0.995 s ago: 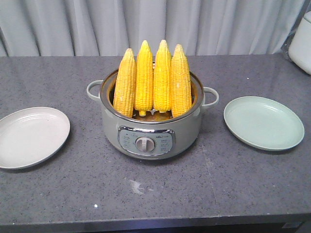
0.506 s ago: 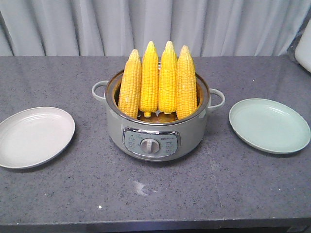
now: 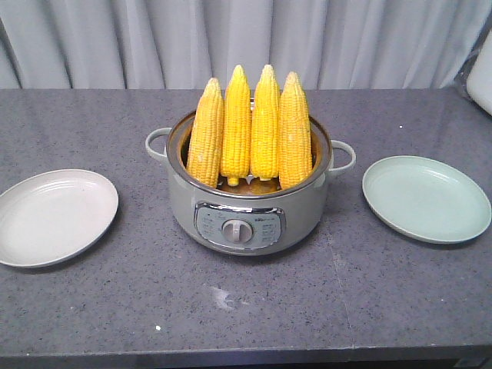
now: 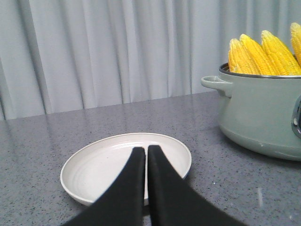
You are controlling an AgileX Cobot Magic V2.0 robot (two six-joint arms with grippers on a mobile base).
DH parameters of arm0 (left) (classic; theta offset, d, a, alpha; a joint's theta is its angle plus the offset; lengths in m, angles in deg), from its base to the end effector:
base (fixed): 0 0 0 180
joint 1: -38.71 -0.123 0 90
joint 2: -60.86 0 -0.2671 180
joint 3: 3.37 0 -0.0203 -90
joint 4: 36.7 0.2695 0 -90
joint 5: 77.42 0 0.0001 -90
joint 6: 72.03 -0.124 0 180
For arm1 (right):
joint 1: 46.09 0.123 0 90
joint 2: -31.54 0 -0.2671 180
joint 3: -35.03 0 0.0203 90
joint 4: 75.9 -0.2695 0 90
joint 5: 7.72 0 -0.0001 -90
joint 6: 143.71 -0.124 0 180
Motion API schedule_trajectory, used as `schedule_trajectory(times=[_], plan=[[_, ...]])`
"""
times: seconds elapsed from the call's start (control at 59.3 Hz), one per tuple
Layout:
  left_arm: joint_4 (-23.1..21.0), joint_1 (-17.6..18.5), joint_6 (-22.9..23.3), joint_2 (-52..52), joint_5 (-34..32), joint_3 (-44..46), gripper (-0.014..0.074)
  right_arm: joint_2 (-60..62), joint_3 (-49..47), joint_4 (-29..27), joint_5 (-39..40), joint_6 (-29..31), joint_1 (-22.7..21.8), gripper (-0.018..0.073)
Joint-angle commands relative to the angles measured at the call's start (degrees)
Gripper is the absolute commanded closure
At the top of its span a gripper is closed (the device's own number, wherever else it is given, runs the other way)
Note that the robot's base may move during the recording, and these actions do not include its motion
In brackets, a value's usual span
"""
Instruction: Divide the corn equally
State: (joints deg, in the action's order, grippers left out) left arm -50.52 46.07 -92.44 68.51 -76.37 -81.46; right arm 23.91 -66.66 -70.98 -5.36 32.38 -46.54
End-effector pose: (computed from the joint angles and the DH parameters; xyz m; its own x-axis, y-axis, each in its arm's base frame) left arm 0.1252 -0.0167 0.2057 0.0709 0.1066 -0.9918 0.1251 0.9855 0.1149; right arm 0.1259 -0.0006 0.2115 0.1116 -0.0184 -0.9936 0.0063 0.9998 -0.0178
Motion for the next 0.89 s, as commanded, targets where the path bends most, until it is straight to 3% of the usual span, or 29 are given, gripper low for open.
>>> schedule_trajectory(times=[0.0, 0.135, 0.219, 0.371, 0.472, 0.557, 0.658, 0.776, 0.877], plan=[[-0.22, -0.05, 0.52, -0.82, -4.32, -0.72, 0.0603, 0.37, 0.66, 0.60, 4.26, -0.01, -0.01, 0.0562], [-1.01, -0.05, 0.81, -0.82, -5.03, -0.72, 0.0603, 0.37, 0.66, 0.53, 4.32, -0.23, -0.01, 0.0562], [-4.61, -0.05, 4.27, -0.82, -5.07, -0.43, 0.0603, 0.37, 0.61, -2.86, 4.52, -3.64, -0.01, 0.0562], [-18.16, -0.05, 16.92, -0.82, -5.59, -0.30, 0.0603, 0.37, 0.61, -22.50, 5.69, -25.59, -0.01, 0.0562], [-23.79, -0.05, 19.61, -0.82, -5.59, -0.30, 0.0603, 0.37, 0.61, -32.37, 5.63, -36.60, -0.01, 0.0562], [-24.97, -0.05, 19.74, -0.82, -5.83, -0.30, 0.0603, 0.37, 0.61, -37.11, 5.63, -38.56, -0.01, 0.0562], [-27.43, -0.05, 20.41, -0.82, -6.23, -0.30, 0.0603, 0.37, 0.61, -38.34, 5.66, -38.45, -0.01, 0.0562], [-35.03, -0.05, 23.23, -0.82, -8.36, -0.30, 0.0603, 0.37, 0.61, -38.34, 5.61, -38.52, -0.01, 0.0562], [-43.67, -0.05, 28.66, -0.82, -10.43, -0.02, 0.0603, 0.37, 0.48, -37.77, 6.81, -38.47, -0.01, 0.0562]])
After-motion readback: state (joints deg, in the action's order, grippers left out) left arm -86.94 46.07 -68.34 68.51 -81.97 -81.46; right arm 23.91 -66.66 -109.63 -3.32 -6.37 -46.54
